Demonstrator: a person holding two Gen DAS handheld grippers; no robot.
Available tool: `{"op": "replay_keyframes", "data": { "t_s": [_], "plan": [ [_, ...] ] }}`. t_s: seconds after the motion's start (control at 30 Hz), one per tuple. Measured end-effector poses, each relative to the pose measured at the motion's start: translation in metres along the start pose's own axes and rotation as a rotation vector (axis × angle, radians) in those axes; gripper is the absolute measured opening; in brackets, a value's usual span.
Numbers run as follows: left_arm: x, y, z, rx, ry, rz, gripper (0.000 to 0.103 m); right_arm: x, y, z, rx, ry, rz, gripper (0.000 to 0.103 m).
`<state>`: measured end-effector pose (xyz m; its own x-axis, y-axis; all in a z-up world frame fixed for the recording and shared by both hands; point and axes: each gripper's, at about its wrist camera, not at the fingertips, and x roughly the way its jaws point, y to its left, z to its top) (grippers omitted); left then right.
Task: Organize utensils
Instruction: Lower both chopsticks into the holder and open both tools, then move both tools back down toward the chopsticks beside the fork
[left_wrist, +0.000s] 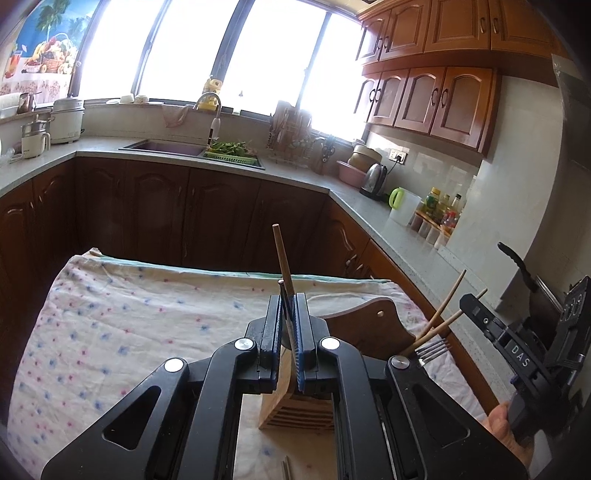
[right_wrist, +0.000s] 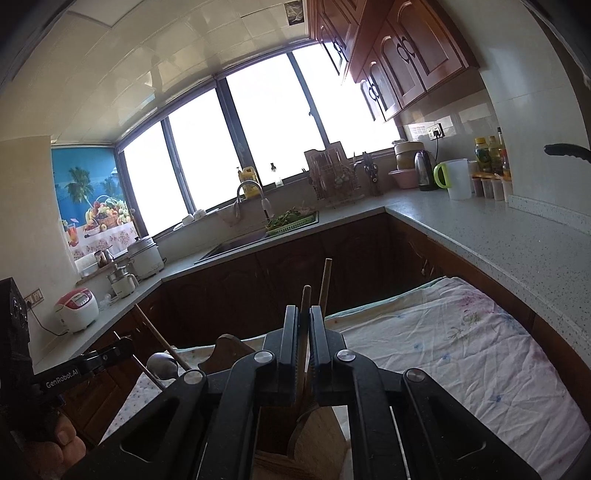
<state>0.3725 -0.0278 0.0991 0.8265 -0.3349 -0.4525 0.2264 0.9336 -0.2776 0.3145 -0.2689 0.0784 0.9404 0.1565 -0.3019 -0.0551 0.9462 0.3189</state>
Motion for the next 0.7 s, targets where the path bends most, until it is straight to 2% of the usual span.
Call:
{"op": "replay_keyframes", "data": {
  "t_s": [0.2, 0.3, 0.33, 0.37, 0.4, 0.43, 0.53, 0.57, 0.6, 0.63, 0.7],
  "plan": [
    [0.0, -0.003, 0.001, 0.007, 0.002, 0.011, 0.006, 0.004, 0.001, 0.004, -0.007, 0.025, -0.002, 0.006],
    [0.0, -0.004, 0.002, 0.013, 0.012, 0.022, 0.008, 0.004, -0.001, 0.004, 0.009, 0.037, 0.012, 0.011],
    [0.0, -0.005, 0.003, 0.013, 0.014, 0.02, 0.011, 0.003, -0.003, 0.004, 0.017, 0.038, 0.018, 0.016],
    [-0.002, -0.004, 0.003, 0.012, 0.012, 0.018, 0.022, 0.001, -0.004, 0.005, 0.024, 0.035, 0.025, 0.03],
    [-0.004, -0.005, 0.004, 0.012, 0.007, 0.025, 0.038, -0.001, -0.005, 0.005, 0.029, 0.028, 0.029, 0.038],
    [-0.008, -0.005, 0.004, 0.01, -0.005, 0.032, 0.044, -0.006, -0.005, 0.006, 0.033, 0.015, 0.033, 0.048],
    [-0.016, -0.003, 0.005, 0.002, -0.019, 0.03, 0.05, -0.018, -0.004, 0.01, 0.036, -0.016, 0.036, 0.054],
    [-0.018, -0.002, 0.005, -0.003, -0.019, 0.032, 0.057, -0.021, -0.004, 0.011, 0.039, -0.022, 0.039, 0.064],
    [-0.021, -0.001, 0.004, -0.009, -0.023, 0.032, 0.062, -0.025, -0.004, 0.012, 0.041, -0.029, 0.045, 0.071],
    [-0.024, 0.0, 0.003, -0.011, -0.026, 0.036, 0.064, -0.028, -0.004, 0.012, 0.042, -0.032, 0.05, 0.079],
    [-0.029, 0.002, 0.001, -0.015, -0.028, 0.049, 0.073, -0.034, -0.004, 0.013, 0.045, -0.034, 0.06, 0.086]
  ]
}}
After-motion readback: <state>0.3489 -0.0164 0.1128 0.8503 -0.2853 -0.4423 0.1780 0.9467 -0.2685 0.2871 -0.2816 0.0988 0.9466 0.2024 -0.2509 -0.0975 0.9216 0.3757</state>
